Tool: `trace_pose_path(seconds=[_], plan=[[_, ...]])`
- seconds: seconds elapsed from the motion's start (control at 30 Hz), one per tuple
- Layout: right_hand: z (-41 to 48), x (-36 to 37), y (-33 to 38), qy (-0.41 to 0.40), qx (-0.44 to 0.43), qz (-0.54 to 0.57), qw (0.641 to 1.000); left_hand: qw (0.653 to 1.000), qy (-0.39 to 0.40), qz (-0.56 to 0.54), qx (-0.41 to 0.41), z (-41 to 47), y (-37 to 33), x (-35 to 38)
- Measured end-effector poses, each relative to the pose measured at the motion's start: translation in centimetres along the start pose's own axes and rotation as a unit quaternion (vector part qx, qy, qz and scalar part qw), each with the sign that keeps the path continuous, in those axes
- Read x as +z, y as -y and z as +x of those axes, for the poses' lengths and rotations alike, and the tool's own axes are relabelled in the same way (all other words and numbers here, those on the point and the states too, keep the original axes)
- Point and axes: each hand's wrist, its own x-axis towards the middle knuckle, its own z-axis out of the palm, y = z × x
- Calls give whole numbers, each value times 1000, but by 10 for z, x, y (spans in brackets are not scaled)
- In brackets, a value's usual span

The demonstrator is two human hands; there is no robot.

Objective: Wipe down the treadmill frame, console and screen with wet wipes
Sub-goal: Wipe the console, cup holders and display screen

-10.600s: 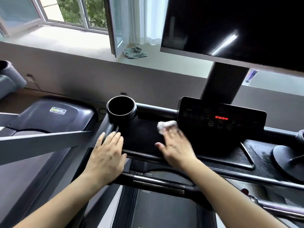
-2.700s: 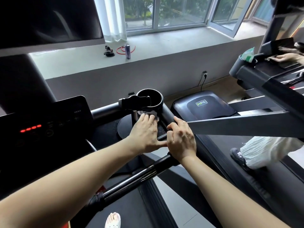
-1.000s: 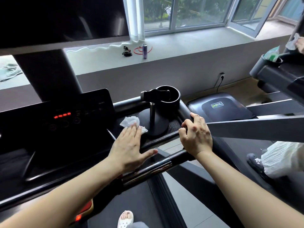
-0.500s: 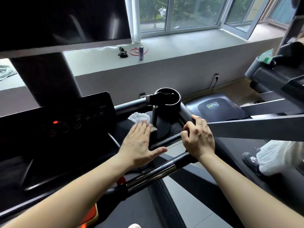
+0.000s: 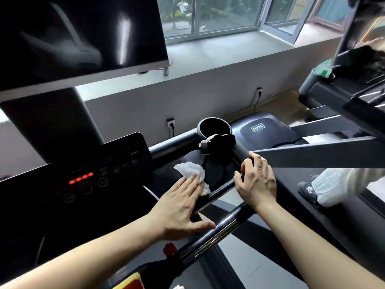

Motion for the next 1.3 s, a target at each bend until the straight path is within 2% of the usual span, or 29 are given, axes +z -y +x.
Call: trace_pose_path(seconds=[0.07,0.23,0.3,0.47,0.67,0.87,0.93,1.07,1.2,1.3], plan=[[-2,2,4,-11,4,-8,1000,1000,-7,-3,4,6,9,-3],[-3,0,4,-18,11,-5,1000,997,-14,-26,-70,56,41,-22],[-2,1,5,-17,16,-2,1000,998,-15,-29,-53,64,45,-22],[-2,2,7,-22,21,0,1000,997,-28,-12,70,14,54,-6],[-2,1,9,-21,27,-6,999,999,-34,-8,41,47,63,-15],[-1,3,7,-24,25,-8,999,995,-13,-40,91,79,74,-32],[0,3,8,-21,31,-9,999,995,-18,-54,84,82,70,-32],[0,3,8,-21,29,-12,999,990,-78,-109,45,85,58,-34],[-1,1,8,-21,29,-1,999,990,-79,-106,46,83,65,-41],[-1,0,7,-23,30,2,999,978,-129,-163,16,90,71,-48]])
